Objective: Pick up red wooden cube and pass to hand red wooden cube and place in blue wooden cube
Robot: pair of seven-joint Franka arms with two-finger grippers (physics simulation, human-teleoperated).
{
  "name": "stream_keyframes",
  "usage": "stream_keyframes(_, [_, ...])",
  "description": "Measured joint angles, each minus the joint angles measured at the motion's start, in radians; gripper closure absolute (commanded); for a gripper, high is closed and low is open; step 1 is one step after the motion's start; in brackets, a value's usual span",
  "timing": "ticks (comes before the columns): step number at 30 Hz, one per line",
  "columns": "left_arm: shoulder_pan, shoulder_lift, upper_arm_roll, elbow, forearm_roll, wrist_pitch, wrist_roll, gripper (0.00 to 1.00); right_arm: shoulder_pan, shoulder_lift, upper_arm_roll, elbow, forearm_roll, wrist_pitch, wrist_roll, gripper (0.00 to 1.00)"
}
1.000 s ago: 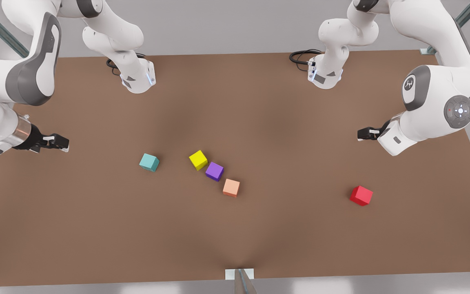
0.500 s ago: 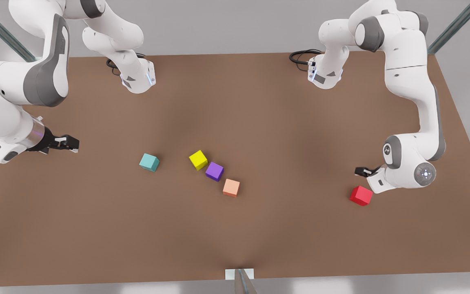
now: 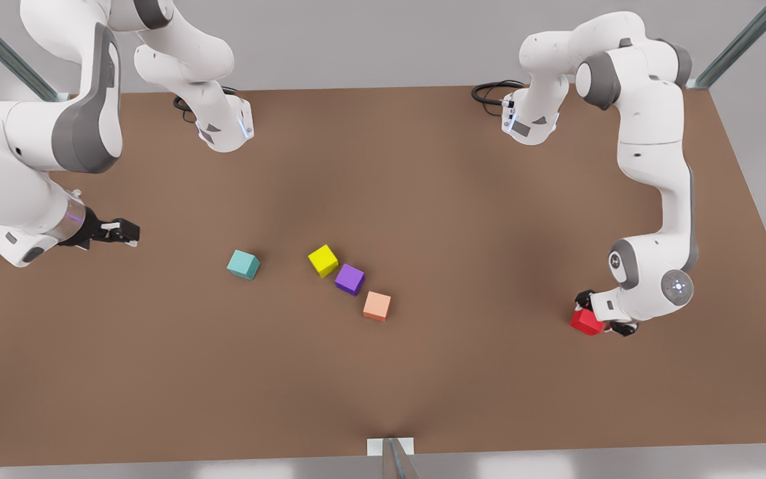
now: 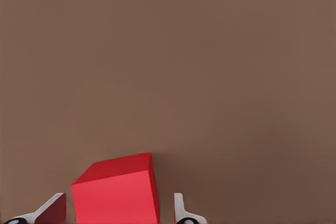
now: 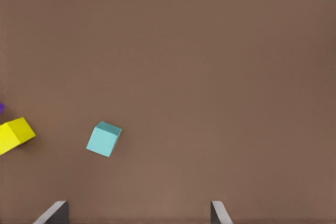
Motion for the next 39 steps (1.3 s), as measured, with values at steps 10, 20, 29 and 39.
stream_keyframes(10, [0.007, 0.015, 0.002, -0.002, -0.007, 0.036, 0.074, 0.00, 0.005, 0.000, 0.000, -0.002, 0.001, -0.003, 0.002, 0.00])
stream_keyframes(20, [0.021, 0.065, 0.002, -0.007, -0.008, 0.032, 0.040, 0.00, 0.008, 0.006, 0.000, 0.001, 0.000, -0.004, 0.003, 0.00])
stream_keyframes(29, [0.024, 0.094, 0.002, -0.007, -0.007, 0.032, 0.011, 0.15, 0.009, 0.006, 0.000, 0.002, 0.000, -0.006, 0.003, 0.00])
stream_keyframes(39, [0.023, 0.060, -0.015, 0.000, -0.001, 0.014, -0.035, 0.35, 0.033, 0.007, 0.000, 0.000, 0.000, -0.010, 0.004, 0.00])
